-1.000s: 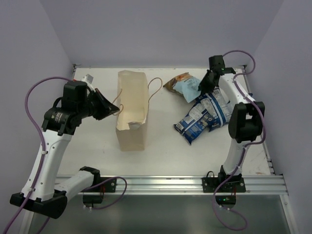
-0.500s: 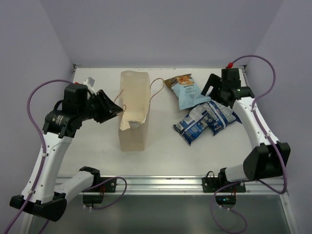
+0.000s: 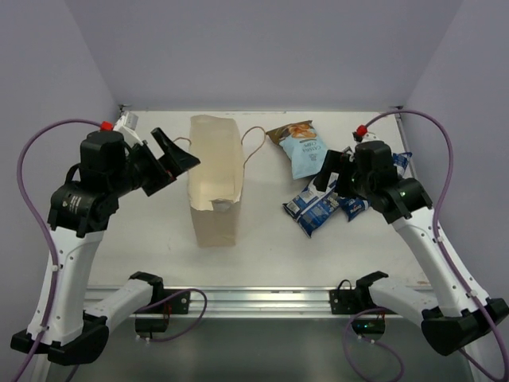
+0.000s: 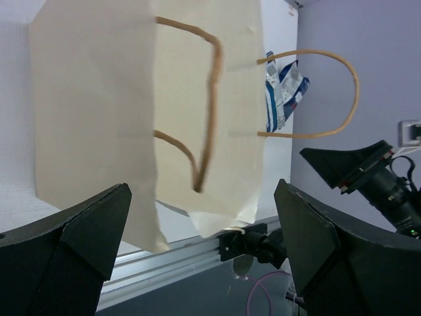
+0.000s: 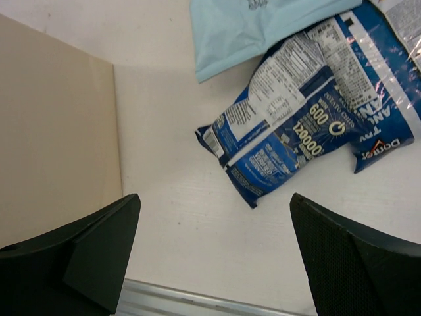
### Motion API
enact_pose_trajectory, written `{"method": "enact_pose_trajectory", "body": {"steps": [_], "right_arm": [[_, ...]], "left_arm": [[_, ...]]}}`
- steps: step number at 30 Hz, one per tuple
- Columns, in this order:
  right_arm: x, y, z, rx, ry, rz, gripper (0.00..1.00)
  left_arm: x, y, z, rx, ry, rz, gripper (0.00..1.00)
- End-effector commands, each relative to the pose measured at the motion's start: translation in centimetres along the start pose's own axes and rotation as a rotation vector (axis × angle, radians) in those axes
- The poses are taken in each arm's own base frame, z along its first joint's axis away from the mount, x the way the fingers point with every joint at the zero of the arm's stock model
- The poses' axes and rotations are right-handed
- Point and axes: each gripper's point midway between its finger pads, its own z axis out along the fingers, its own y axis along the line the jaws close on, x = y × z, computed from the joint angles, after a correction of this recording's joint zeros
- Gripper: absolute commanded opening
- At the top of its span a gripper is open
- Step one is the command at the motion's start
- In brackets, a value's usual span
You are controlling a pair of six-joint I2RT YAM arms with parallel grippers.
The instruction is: Take the snacks out of the paper bag
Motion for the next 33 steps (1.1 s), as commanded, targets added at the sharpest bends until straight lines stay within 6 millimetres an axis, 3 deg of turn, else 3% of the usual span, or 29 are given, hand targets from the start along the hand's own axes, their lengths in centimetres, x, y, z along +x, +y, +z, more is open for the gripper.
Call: {"method": "enact_pose_trajectory", "body": {"steps": [1, 10, 15, 19, 23, 26, 29, 33], "right_arm": [[2.8, -0.9, -0.4, 0.056, 0.102, 0.032, 0.99], [5.7, -3.8, 0.6, 0.189, 0.188, 0.025, 0.99], [7.5, -5.0, 1.3, 0.227, 0.229, 0.019, 0.99], [7.7, -5.4, 1.1, 0.220, 0.214, -0.003, 0.99], [7.7, -5.9, 0.9, 0.230, 0.193, -0.030, 0.99], [8.0, -6.3, 0.9, 0.227, 0.186, -0.034, 0.99], [8.2, -6.1, 0.7, 0.210, 0.175, -0.022, 0.99], [8.3, -6.2, 0.4, 0.198, 0.158, 0.013, 0.99]], "left_arm": [[-1.5, -1.0, -2.6, 0.000, -0.079, 0.036, 1.00], [-2.0, 0.2, -5.2, -0.082, -0.141, 0.054, 1.00], [-1.6, 2.5, -5.7, -0.171, -0.162, 0.069, 1.00], [-0.6, 4.6, -5.6, -0.225, -0.164, 0.047, 1.00], [-0.5, 6.0, -6.8, -0.288, -0.203, 0.028, 1.00], [-0.6, 6.0, -7.9, -0.284, -0.236, 0.035, 1.00], [0.5, 6.4, -8.2, -0.265, -0.229, -0.005, 1.00], [3.2, 8.7, -6.6, -0.291, -0.168, -0.098, 1.00]]}}
